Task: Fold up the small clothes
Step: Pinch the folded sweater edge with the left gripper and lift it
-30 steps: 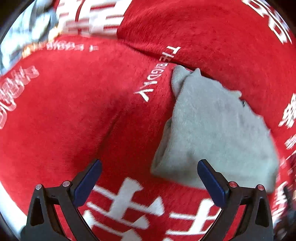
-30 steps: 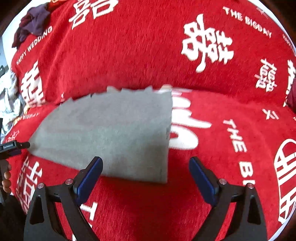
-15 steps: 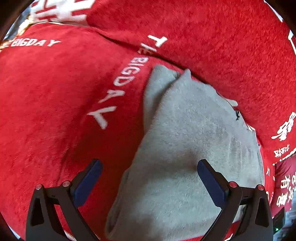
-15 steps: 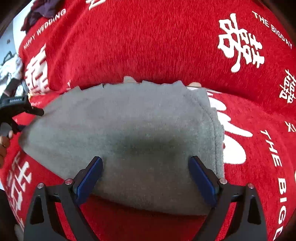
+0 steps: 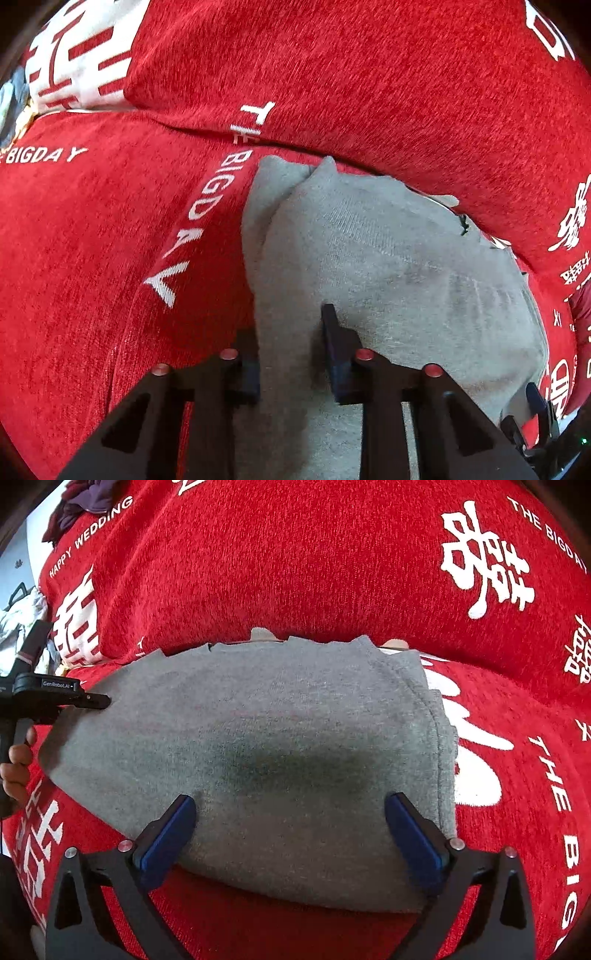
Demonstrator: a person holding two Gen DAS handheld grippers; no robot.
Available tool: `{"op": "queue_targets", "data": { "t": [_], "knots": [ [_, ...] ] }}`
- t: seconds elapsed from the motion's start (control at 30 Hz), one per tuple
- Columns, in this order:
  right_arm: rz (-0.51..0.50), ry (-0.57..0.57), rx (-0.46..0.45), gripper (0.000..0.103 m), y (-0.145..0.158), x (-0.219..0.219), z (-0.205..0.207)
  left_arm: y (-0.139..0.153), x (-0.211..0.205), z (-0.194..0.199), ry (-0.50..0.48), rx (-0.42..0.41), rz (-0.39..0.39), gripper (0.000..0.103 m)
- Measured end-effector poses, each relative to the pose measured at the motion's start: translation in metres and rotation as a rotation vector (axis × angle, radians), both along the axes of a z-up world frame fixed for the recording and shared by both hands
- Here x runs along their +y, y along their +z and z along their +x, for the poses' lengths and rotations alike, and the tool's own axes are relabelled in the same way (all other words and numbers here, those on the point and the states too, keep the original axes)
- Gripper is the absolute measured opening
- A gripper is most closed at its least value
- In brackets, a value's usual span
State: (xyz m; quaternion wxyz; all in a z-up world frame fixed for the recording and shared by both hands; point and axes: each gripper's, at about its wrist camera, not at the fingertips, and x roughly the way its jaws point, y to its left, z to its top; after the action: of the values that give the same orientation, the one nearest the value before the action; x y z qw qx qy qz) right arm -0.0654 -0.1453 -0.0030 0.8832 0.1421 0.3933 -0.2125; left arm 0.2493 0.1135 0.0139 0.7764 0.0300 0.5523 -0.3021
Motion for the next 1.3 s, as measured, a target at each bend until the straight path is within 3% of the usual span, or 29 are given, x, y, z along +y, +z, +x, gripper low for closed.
{"op": "queue_targets", "data": {
  "t": [0.17, 0.3, 0.37, 0.5, 0.67, 0.93, 1.1, 1.2, 1.3],
  "knots": [
    [0.016, -0.001, -0.007, 0.102, 0.003, -0.003, -0.002, 0.005, 0.002, 0.005, 0.021, 0.027, -0.016, 0.022],
    [0.061, -0.018, -0.057, 0.103, 0.027, -0.014, -0.004, 0.029, -0.009, -0.01, -0.014, -0.065, -0.013, 0.021],
    [0.032, -0.011, -0.067, 0.103, 0.042, -0.018, 0.007, 0.041, -0.014, -0.016, -0.025, -0.087, -0.022, 0.02],
    [-0.011, 0.032, 0.078, 0.103, 0.046, -0.033, 0.073, 0.055, -0.021, -0.022, -0.041, -0.103, -0.029, 0.016],
    [0.001, 0.058, 0.287, 0.103, 0.018, -0.049, 0.154, 0.065, -0.027, -0.032, -0.073, -0.127, -0.033, 0.015],
    [0.019, -0.057, 0.388, 0.103, -0.015, -0.076, 0.212, 0.059, -0.027, -0.036, -0.087, -0.141, -0.037, 0.015],
    [0.072, -0.108, 0.384, 0.103, -0.02, -0.092, 0.226, 0.059, -0.023, -0.027, -0.07, -0.098, -0.058, 0.015],
    [0.046, -0.133, 0.284, 0.103, 0.008, -0.089, 0.207, 0.058, -0.021, -0.022, -0.062, -0.082, -0.069, 0.015],
    [0.021, -0.103, 0.304, 0.103, 0.018, -0.077, 0.199, 0.056, -0.021, -0.02, -0.05, -0.079, -0.063, 0.015]
  ]
}}
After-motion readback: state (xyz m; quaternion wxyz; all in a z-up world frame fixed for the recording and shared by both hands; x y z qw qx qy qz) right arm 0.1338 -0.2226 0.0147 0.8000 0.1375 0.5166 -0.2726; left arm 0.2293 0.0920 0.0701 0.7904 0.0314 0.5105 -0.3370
